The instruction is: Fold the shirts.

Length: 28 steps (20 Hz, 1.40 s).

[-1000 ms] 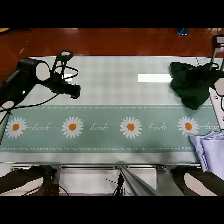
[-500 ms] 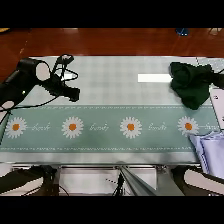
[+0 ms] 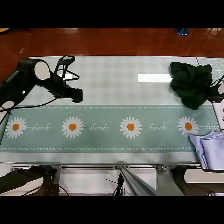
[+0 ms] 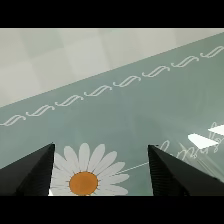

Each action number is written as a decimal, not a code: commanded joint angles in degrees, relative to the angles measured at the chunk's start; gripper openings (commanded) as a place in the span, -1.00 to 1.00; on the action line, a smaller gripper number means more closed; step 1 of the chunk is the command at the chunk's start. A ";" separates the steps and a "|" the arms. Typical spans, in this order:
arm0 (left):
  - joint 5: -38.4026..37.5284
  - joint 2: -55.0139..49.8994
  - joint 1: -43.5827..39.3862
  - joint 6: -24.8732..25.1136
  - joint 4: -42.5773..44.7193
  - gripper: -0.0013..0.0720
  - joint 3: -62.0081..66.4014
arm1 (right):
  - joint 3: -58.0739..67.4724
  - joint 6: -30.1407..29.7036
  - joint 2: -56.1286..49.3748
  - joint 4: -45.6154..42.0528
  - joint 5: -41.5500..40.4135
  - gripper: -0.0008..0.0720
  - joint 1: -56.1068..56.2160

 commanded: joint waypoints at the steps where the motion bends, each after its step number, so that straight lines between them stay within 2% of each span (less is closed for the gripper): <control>1: -0.02 -0.04 -0.04 0.02 -0.74 0.97 0.04 | 0.04 -1.66 -3.32 5.25 1.20 0.66 0.22; 3: -0.02 -0.04 -0.04 0.02 -0.74 0.97 0.04 | 0.04 -1.81 -4.63 6.08 2.97 0.61 0.24; 4: -0.02 -0.04 -0.04 0.02 -0.74 0.97 0.04 | 0.04 -1.81 -5.22 6.05 4.24 0.31 0.24; 6: -0.02 -0.02 -0.02 0.04 -0.74 0.97 0.04 | 0.04 -2.19 -5.31 6.27 5.46 -0.64 0.24; 7: 0.00 0.04 -0.02 0.04 -0.72 0.97 0.07 | 0.04 -3.41 -4.59 6.97 5.53 -0.93 0.24; 11: -1.14 0.63 -0.02 0.04 -0.72 0.97 1.81 | 2.69 -12.76 3.74 6.99 4.96 -0.92 0.24; 14: -3.54 1.03 -0.02 0.07 -0.72 0.97 8.15 | 6.73 -17.73 14.29 11.10 5.18 -0.92 0.26; 18: -7.96 2.64 -0.04 0.09 -2.67 0.97 22.51 | 10.67 -28.85 29.75 28.50 5.95 -0.92 0.26; 22: -9.33 6.91 -0.04 0.22 -9.97 0.97 34.95 | 13.46 -37.99 43.89 46.99 11.56 -0.92 0.26; 25: -9.33 12.26 -0.04 0.22 -12.31 0.97 38.27 | 13.75 -38.03 52.48 54.14 16.85 -0.92 0.24; 28: -13.18 16.76 -0.02 0.22 -12.24 0.97 38.25 | 13.75 -37.33 57.88 57.33 28.17 -0.93 0.24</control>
